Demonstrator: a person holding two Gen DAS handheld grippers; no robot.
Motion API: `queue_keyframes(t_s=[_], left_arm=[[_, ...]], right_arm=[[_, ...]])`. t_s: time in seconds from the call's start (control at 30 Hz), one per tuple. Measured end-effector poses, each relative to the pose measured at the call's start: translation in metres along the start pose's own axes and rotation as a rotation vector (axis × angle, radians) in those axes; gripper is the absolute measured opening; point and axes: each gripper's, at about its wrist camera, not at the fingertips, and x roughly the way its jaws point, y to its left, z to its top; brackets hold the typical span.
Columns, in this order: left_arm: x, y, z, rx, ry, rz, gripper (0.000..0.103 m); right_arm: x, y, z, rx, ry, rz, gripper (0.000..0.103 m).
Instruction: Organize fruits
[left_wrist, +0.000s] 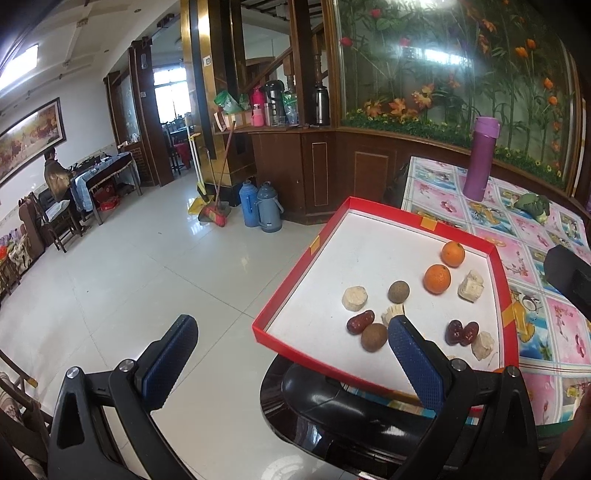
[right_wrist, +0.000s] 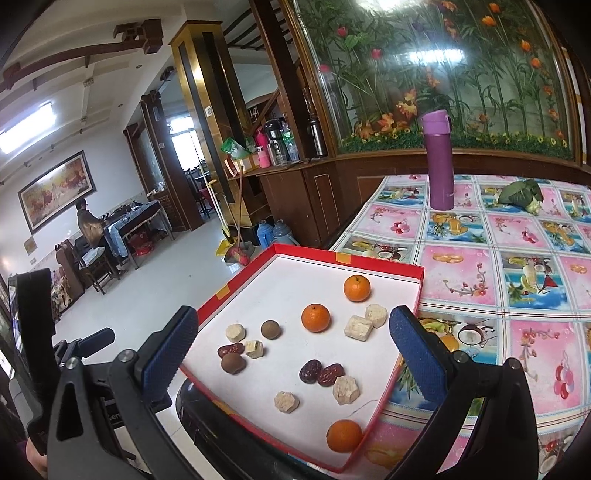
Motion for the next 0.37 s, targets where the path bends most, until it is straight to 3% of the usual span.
queue_keyframes(t_s=[0.23,0.37], left_arm=[[0.007,-0.006,0.009,0.022,0.018,-0.022,0.103],[0.004,-0.014,0.018,0.027,-0.011,-0.032,0.103]], right_arm=[[0.018,-0.013,0.010,0.048,0.012,0.002,0.103],[0.017,-0.029,0.015,0.076,-0.004,-0.002,0.103]])
